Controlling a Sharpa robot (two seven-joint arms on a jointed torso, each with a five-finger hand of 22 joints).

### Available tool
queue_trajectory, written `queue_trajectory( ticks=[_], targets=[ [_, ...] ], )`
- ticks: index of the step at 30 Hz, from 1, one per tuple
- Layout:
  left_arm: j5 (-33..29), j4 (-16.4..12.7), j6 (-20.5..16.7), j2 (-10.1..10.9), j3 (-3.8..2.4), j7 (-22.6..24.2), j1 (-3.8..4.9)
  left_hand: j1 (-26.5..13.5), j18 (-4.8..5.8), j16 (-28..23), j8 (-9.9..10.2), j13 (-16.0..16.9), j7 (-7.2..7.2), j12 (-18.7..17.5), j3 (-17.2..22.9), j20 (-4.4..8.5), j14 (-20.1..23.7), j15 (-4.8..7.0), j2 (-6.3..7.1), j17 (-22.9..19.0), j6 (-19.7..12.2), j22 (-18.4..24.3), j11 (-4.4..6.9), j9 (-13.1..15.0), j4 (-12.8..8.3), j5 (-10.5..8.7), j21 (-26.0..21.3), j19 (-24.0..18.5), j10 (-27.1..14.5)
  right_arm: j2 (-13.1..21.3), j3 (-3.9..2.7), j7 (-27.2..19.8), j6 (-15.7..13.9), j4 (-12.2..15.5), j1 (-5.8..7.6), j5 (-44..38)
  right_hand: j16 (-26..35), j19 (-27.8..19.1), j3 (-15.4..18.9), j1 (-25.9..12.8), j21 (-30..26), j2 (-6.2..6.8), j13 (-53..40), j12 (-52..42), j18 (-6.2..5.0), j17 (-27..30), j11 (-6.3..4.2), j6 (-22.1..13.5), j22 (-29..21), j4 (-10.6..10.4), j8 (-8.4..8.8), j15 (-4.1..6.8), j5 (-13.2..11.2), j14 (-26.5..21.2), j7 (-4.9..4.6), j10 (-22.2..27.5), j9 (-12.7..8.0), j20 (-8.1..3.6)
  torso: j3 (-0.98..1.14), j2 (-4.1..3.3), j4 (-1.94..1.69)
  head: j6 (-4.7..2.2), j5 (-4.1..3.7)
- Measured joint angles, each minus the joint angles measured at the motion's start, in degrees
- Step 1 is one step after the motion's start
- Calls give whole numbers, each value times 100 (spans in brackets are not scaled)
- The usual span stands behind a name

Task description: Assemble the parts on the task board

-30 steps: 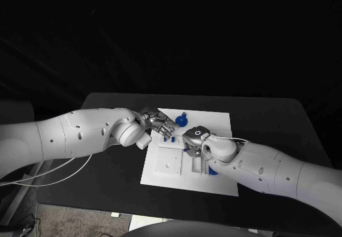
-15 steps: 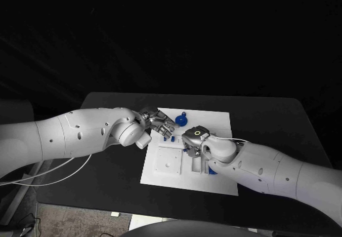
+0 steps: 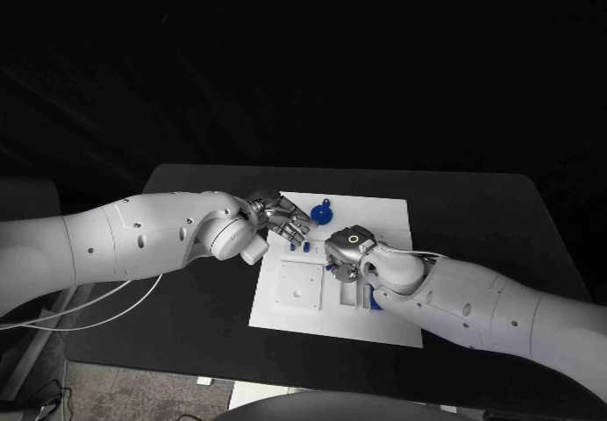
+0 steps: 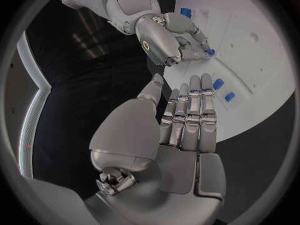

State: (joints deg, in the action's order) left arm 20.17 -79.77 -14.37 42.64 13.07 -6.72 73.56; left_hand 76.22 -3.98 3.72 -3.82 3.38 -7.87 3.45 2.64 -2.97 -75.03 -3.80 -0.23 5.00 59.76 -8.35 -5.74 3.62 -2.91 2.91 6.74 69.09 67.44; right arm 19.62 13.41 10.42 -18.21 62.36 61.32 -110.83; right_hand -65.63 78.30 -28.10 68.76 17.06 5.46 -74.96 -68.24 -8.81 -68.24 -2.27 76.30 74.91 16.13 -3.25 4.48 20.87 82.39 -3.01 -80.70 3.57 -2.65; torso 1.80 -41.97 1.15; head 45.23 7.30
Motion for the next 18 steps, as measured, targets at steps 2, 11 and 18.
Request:
queue_trajectory(
  ticks=[2, 11, 18],
  targets=[
    [1, 0, 0, 2, 0, 0, 0, 0, 0, 0, 0, 0, 0, 0, 0, 0, 0, 0, 0, 0, 0, 0, 0, 0, 0, 0, 0, 0, 0, 38, 11, 5, -40, 44, -3, 3, 0, 0, -46, 21, 0, 25, 0, 0, 0, -10, 2, 2, 0, -10, 0, 19, -24, 19, 1, -23, 0, 0, 0, 1, 2, -2, 0],
    [4, 2, 0, 8, 0, 3, 0, 0, 0, 0, 0, 0, 0, 0, 0, 0, 0, 0, 0, 0, 0, 1, 0, 0, 0, 0, 23, 0, 0, 215, 53, 63, -164, 255, 19, 48, 0, 0, -153, 8, 0, 82, 1, 38, -3, -23, -29, 47, 0, -27, -56, 23, -134, 23, 43, -75, 9, 0, -2, 2, 8, -21, -7],
    [14, 2, 1, 14, 0, 3, 0, 0, 0, 0, 0, 0, 0, 0, 0, 0, 0, 0, 0, 0, 0, -7, 0, 0, 0, 0, 23, 0, 0, 330, 55, 152, -190, 386, 57, 91, 0, 0, -190, 9, 0, 83, 1, 60, -3, -38, -40, 77, 0, -49, -77, 43, -178, 43, 73, -103, 147, 0, -2, 1, 4, -26, -19]
  ],
)
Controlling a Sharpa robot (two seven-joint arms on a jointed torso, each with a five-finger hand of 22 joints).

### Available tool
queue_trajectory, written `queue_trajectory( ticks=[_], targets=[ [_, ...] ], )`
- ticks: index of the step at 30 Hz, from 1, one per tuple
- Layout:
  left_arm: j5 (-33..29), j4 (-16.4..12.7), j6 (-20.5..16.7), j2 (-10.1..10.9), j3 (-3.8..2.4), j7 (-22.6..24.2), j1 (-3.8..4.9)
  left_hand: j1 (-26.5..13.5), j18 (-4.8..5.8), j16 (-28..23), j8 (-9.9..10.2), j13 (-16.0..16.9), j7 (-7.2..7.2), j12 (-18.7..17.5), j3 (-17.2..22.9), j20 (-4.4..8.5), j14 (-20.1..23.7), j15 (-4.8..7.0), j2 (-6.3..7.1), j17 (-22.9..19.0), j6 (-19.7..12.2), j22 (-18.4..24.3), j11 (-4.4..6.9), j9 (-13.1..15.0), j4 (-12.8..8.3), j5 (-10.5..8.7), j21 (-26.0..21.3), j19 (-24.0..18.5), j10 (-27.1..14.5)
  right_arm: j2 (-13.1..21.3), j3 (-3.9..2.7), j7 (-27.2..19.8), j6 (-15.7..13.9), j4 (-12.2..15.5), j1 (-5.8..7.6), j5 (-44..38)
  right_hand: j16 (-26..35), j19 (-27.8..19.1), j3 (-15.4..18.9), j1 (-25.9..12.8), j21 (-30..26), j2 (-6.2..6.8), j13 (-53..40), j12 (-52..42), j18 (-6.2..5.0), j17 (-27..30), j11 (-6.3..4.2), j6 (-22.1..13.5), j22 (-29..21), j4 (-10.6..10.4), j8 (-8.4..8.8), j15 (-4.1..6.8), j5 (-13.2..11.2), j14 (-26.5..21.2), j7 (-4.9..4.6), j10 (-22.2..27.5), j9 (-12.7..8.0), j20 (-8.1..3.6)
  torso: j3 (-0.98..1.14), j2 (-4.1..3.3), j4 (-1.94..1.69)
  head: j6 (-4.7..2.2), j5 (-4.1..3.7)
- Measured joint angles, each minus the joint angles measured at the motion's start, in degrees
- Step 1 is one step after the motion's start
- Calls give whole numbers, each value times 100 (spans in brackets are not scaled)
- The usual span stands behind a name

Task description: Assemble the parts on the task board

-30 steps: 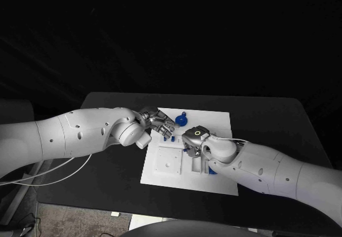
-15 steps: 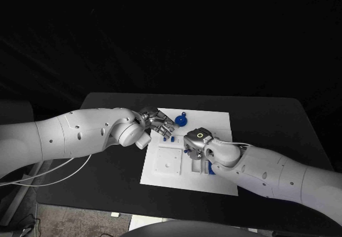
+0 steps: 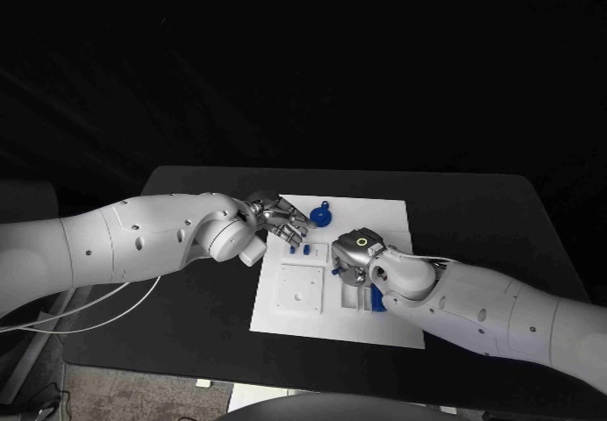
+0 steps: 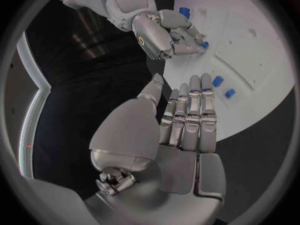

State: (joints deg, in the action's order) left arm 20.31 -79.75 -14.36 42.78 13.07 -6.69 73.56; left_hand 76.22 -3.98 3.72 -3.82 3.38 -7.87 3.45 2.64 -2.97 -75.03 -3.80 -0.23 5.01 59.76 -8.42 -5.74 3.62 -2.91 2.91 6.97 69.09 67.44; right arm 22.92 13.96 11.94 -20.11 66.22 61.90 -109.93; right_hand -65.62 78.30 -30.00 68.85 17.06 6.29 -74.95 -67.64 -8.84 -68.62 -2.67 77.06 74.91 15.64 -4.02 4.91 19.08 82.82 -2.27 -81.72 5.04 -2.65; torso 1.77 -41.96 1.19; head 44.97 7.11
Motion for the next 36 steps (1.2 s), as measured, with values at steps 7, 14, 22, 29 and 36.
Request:
queue_trajectory(
  ticks=[7, 14, 22, 29, 36],
  targets=[
    [78, 0, 21, -2, 0, -42, 0, -18, 1, 220, 0, 0, 32, 0, -16, 128, -454, 124, -18, 144, 32, -113, 33, 0, 16, 0, 224, 237, 34, 103, -82, 88, -67, 158, 38, 57, 0, 0, -64, -21, 22, 20, 1, 22, 0, 0, -11, 46, 0, -30, 22, -18, -44, 21, 29, -11, 120, 0, 0, 1, -1, -8, -8],
    [179, 7, 48, -11, 0, -153, 0, -31, 2, 694, 0, 0, 31, 0, -70, 268, -500, 215, -31, 471, 32, -525, 53, 0, 70, 0, 668, 183, 53, 172, -190, 169, -130, 284, 92, 165, 0, 0, -63, -21, 22, 20, 1, 22, 0, 0, -11, 46, 0, -30, 25, -19, -45, 20, 29, -10, 104, 0, 2, 3, 8, -29, -20],
    [249, 10, 60, -13, 1, -242, 0, -31, 3, 696, 0, 0, 31, 0, -71, 254, -499, 215, -31, 483, 32, -730, 53, 0, 71, 0, 800, 67, 53, 179, -208, 196, -117, 302, 105, 277, 31, 0, -63, -21, 22, 20, 2, 58, 0, -5, -10, 40, 0, -31, 25, -19, -44, 20, 24, -10, 102, 0, 3, 0, -2, -33, -44],
    [281, 10, 62, -12, 0, -280, 0, -31, 3, 733, 0, 0, 31, 0, -71, 247, -499, 215, -31, 482, 32, -810, 53, 0, 71, 0, 843, 20, 53, 86, -210, 162, 9, 220, 123, 468, 240, -50, 631, -60, -164, 59, 50, 866, -1, 139, 136, -531, -65, -328, 24, -105, -634, -67, -89, 364, -115, 74, -3, -3, -3, -31, -42],
    [298, 5, 63, -11, -1, -297, 0, -31, 3, 733, 0, 0, 31, 0, -70, 247, -499, 215, -31, 482, 32, -834, 53, 0, 71, 0, 843, 20, 53, -13, -199, 26, 322, 176, 127, 713, 296, 36, 1660, 192, -512, 97, 465, 730, 211, 227, 198, -877, -417, -899, 24, -154, -1088, -200, -173, 650, -133, -12, -8, -4, -12, -29, -42]
  ],
)
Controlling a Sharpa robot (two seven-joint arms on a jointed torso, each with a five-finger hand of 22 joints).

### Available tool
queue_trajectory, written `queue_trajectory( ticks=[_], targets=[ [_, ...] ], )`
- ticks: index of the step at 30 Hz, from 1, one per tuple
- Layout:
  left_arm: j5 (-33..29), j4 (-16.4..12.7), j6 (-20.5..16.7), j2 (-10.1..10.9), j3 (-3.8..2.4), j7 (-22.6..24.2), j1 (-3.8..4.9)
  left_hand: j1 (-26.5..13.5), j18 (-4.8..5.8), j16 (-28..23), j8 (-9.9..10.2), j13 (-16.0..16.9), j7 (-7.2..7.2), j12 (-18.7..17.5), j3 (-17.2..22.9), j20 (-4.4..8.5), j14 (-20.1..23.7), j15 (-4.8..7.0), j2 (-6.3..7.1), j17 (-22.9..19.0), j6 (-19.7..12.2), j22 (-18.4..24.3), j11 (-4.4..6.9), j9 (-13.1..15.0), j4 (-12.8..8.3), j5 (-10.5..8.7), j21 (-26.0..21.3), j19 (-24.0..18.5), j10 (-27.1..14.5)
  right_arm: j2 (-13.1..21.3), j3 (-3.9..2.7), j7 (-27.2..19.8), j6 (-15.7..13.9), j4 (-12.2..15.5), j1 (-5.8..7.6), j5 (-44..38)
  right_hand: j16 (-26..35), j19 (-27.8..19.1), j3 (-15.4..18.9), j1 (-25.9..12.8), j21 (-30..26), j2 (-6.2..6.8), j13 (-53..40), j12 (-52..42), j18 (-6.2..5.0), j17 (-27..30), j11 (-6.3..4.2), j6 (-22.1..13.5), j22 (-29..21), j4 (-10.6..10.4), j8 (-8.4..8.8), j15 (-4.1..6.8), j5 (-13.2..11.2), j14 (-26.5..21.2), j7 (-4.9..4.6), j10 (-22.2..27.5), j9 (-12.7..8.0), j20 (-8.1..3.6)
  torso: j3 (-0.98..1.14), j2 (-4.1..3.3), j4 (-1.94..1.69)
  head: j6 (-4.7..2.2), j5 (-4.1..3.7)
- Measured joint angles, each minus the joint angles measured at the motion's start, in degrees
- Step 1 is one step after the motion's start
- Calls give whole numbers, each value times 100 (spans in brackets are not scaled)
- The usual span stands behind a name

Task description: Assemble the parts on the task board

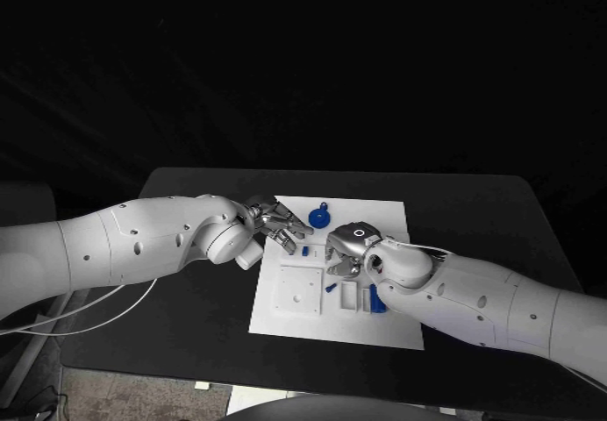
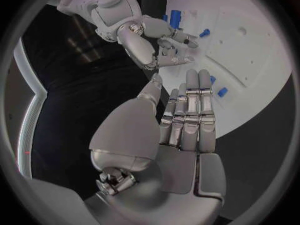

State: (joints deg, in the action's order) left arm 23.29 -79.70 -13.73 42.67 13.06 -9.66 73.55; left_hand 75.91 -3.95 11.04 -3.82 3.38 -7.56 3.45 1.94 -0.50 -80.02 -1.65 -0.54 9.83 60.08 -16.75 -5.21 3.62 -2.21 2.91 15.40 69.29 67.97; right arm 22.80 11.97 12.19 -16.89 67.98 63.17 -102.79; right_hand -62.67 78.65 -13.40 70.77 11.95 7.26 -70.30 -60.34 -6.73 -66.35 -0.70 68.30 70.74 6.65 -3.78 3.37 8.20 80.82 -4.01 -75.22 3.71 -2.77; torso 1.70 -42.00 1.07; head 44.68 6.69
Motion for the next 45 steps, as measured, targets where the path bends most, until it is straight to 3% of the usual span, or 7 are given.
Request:
queue_trajectory(
  ticks=[3, 12, 28, 30, 34, 37, 45],
  targets=[
    [3, -3, 0, 4, 1, -5, 0, 0, 0, 0, 0, 0, 0, 0, 0, 0, 0, 0, 0, 0, 0, -11, 0, 0, 0, 0, 0, 0, 0, -3, 31, -71, 160, 49, 1, 88, 0, 9, 84, -2, -15, -1, 133, -89, 15, 29, 27, -1, -17, -81, 0, 0, 0, 0, -1, 31, 0, -9, -3, -1, 2, 5, 15],
    [9, -21, 0, 23, 2, -8, 0, 0, -1, 0, 0, 0, 0, 0, 0, -2, 21, -21, 0, -1, 0, -37, 0, 0, 0, 0, 0, -41, 0, 42, 158, -253, 543, 285, -8, 229, 0, 29, 154, -2, -44, -1, 261, -149, 14, 49, 8, -1, -2, -56, 0, -19, 0, -19, -1, 91, -4, 10, 1, -1, 5, 23, 48],
    [14, -28, 0, 55, 0, -8, 0, 0, -1, 0, 0, 0, 0, 0, 0, -1, 21, -21, 0, -1, 0, -37, 0, 0, 0, 0, 0, -41, 0, 290, 181, -336, 632, 568, -12, 224, -55, 29, 200, 21, -55, -23, 345, -220, 14, 61, 8, -1, 30, -42, 0, -18, 96, -18, -1, 90, -3, 11, 15, 1, 12, 55, 59],
    [14, -28, 0, 57, 1, -8, 0, 0, 0, 0, 0, 0, 0, 0, 0, -1, 21, -21, 0, -2, 0, -44, 0, 0, 0, 0, 0, -41, 0, 306, 181, -339, 633, 585, -12, 220, -55, 29, 198, 88, -71, 27, 361, -220, 14, 73, 8, -1, 29, -19, 0, -18, 96, -18, -1, 90, -3, 11, 15, 1, 12, 56, 59],
    [15, -28, 3, 60, 2, -8, 0, 0, -1, 0, 0, 0, 0, 0, 0, -1, 21, -21, 0, -2, 0, -79, 0, 0, 0, 0, 0, -41, 0, 315, 182, -345, 643, 587, -13, 183, -55, 29, -139, 225, -70, 16, 380, -220, 14, 76, 29, -14, 84, 275, 0, 1, 63, -38, -15, 111, -3, 11, 13, 1, 12, 57, 59],
    [16, -28, 5, 61, 2, -8, 0, 0, 0, 0, 0, 0, 0, 0, 0, -1, 21, -21, 0, -2, 0, -78, 0, 0, 0, 0, 0, -41, 0, 308, 182, -346, 643, 555, -15, 122, -55, 29, -400, 247, -70, -9, 384, -220, 14, 80, 29, -14, 144, 421, 0, 1, -96, -38, -14, 111, -2, 11, 11, 1, 11, 60, 59],
    [17, -28, 11, 61, 2, -8, 0, 0, 0, 0, 0, 0, 0, 0, 17, -1, 20, -21, 0, -2, 0, -98, 0, 0, -17, 0, 0, -41, 0, 243, 183, -345, 589, 460, -61, -75, -55, 28, -800, 247, -31, -9, 418, -246, 14, 83, 29, 40, 292, 577, 0, 1, -332, -38, -24, 111, -5, 11, 11, 1, 8, 62, 49]
  ],
)
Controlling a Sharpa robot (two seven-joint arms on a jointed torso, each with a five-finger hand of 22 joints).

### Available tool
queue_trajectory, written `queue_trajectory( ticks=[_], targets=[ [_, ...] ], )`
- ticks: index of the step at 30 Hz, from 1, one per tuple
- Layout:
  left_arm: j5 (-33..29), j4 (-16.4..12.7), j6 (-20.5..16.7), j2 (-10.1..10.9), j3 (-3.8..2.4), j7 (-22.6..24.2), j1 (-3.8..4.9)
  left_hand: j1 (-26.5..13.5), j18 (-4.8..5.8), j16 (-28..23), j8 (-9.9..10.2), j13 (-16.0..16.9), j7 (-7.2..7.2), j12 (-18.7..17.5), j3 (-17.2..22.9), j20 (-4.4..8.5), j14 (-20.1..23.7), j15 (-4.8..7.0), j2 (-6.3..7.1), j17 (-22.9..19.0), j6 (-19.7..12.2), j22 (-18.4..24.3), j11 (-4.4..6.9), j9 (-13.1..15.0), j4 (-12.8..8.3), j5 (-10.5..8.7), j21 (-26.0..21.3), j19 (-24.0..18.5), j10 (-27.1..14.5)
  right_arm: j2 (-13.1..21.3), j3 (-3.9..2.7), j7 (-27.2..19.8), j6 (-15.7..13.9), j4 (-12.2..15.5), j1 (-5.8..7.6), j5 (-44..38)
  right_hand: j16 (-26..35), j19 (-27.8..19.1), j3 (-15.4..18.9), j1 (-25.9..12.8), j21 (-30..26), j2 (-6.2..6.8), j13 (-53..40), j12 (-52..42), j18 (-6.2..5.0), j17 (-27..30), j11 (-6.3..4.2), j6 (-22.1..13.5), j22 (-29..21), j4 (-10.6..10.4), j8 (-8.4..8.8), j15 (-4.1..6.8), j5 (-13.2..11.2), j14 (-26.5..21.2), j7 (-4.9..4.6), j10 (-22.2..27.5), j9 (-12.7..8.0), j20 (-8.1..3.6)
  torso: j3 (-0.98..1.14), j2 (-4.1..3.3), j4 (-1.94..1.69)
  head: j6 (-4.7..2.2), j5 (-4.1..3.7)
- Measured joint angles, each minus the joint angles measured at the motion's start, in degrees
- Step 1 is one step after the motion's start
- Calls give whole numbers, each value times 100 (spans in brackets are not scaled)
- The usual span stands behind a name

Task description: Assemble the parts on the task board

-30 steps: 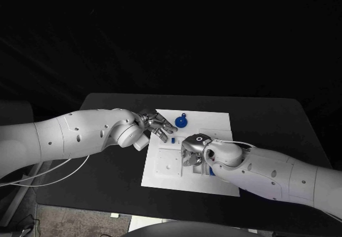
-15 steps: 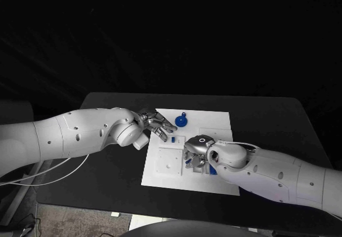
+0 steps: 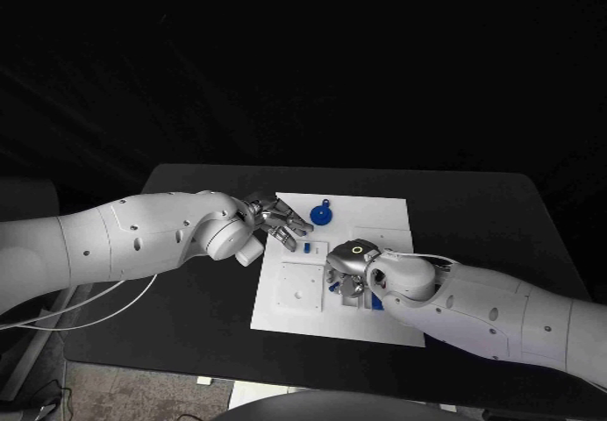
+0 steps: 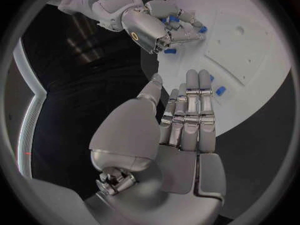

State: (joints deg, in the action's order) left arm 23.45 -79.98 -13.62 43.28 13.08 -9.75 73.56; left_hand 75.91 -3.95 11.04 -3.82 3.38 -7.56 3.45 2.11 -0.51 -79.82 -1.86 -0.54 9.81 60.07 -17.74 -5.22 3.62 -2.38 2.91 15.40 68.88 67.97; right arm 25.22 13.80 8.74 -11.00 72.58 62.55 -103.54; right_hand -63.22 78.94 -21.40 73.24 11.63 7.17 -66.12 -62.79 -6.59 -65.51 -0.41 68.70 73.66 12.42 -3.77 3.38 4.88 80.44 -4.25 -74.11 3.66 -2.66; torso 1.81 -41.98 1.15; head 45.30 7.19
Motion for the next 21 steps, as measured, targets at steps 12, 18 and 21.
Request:
queue_trajectory(
  ticks=[12, 18, 21],
  targets=[
    [0, 3, 10, -2, 0, 0, 0, 0, 0, 0, 0, 0, 0, 0, 0, 0, 0, 0, 0, 0, 0, 0, 0, 0, 0, 0, 0, 0, 0, -89, 2, 0, -112, -124, -75, -192, 0, 0, -74, 0, 0, 0, 25, -25, 0, 6, 0, 69, 86, 12, -4, 0, -23, 1, 21, 0, 5, 0, -5, 0, -5, 23, -5],
    [1, 4, 14, -3, 0, 0, 0, 0, 0, 0, 0, 0, 0, 0, 0, 0, 20, 20, 0, -1, 0, -27, 0, 0, 0, 0, 0, 0, 0, -109, -3, -9, -160, -129, -104, -218, 0, 0, 64, -42, -6, 8, 42, -24, 0, 5, 0, 70, 80, -42, -1, 0, 5, 1, 21, 0, -10, 0, -4, 0, -4, 35, 3],
    [2, 5, 15, -3, 0, 0, 0, 0, 0, 0, 0, 0, 0, 0, 0, 0, 20, 20, 0, -1, 0, -27, 0, 0, 0, 0, 0, 0, 0, -122, -4, -9, -180, -128, -116, -228, 0, 1, 164, -62, -39, 15, 48, -24, 24, 5, 0, 70, 73, -67, -1, 0, 66, 1, 21, 0, -11, 1, -4, -1, -4, 41, 6]
  ],
)
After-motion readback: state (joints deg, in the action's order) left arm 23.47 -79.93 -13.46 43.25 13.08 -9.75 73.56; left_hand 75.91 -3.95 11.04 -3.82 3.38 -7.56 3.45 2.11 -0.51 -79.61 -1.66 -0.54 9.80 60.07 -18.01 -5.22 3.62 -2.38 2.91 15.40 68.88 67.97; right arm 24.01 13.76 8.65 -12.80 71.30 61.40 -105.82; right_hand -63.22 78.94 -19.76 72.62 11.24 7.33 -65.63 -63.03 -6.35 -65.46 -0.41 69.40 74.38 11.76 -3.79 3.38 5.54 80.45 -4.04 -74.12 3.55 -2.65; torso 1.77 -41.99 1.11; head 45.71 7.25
